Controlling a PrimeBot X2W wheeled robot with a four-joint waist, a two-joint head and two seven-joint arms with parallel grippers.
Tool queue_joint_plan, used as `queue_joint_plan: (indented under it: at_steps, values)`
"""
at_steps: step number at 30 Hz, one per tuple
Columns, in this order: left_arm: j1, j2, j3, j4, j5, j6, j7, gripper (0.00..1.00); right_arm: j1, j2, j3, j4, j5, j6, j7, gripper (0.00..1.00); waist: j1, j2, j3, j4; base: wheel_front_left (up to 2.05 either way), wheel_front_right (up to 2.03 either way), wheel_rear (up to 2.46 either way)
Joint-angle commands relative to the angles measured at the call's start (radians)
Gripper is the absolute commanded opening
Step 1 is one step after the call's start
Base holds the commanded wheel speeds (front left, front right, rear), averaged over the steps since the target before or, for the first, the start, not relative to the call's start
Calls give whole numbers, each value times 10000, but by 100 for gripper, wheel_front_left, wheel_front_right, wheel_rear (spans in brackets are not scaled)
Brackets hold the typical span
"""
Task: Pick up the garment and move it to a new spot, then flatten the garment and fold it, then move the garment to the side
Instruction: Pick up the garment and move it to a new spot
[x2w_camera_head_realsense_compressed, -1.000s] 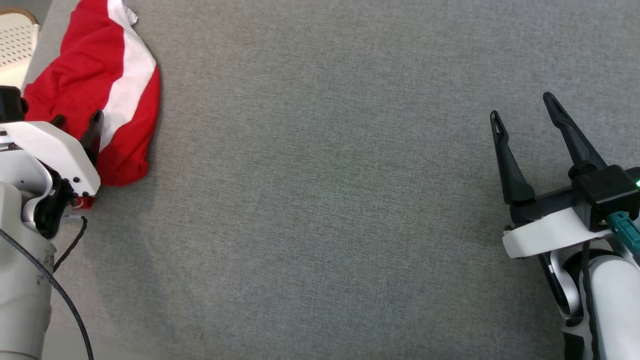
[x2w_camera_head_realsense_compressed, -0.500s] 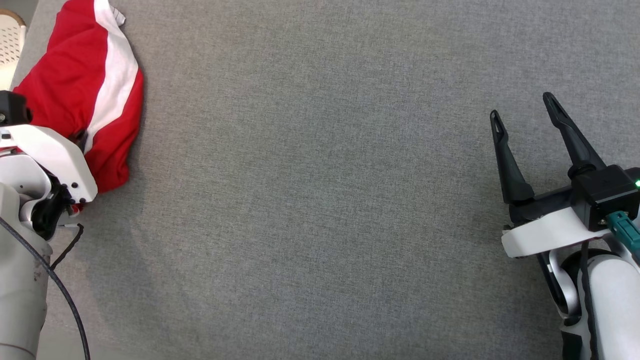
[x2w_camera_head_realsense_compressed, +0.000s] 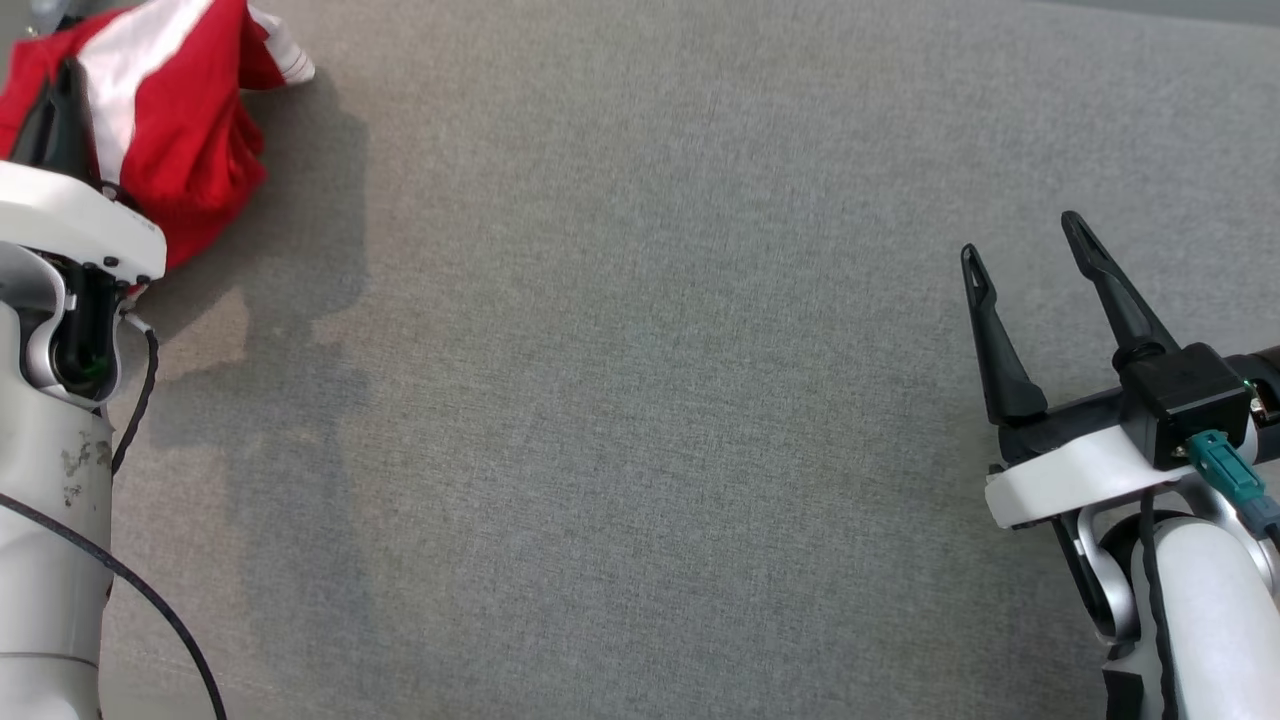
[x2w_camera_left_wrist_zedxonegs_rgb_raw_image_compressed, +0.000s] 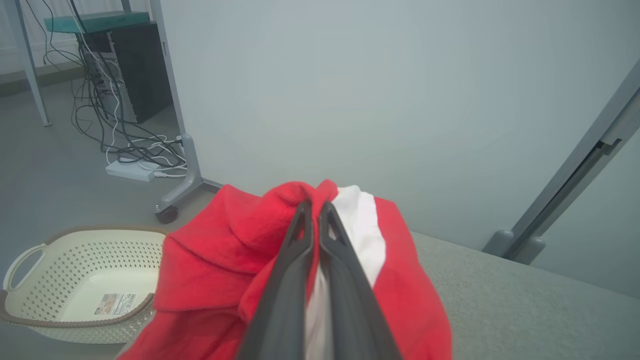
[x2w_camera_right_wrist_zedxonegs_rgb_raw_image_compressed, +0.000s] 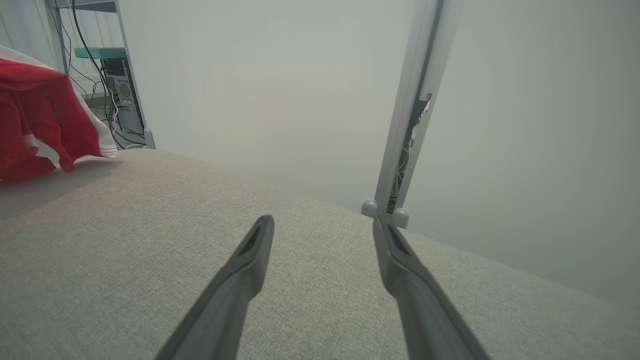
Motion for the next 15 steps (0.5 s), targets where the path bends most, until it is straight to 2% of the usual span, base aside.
queue_joint_plan:
  at_steps: [1,7,15]
  values:
    - [9,-12,51,-282,-55,-10,-272,0,119,-7,-49,76,81,-2,-117,100,0,0,-446,-74,0,0,0]
    - [436,-179,-109,-1679,-125,-152,-702,0,184,105,-64,409,225,-2,-318,100,0,0,-1218,-343,0,0,0]
    - [1456,-626,-799,-4081,-54,-35,35,0,309,155,-188,605,364,-2,-510,100,0,0,-1816,-925,0,0,0]
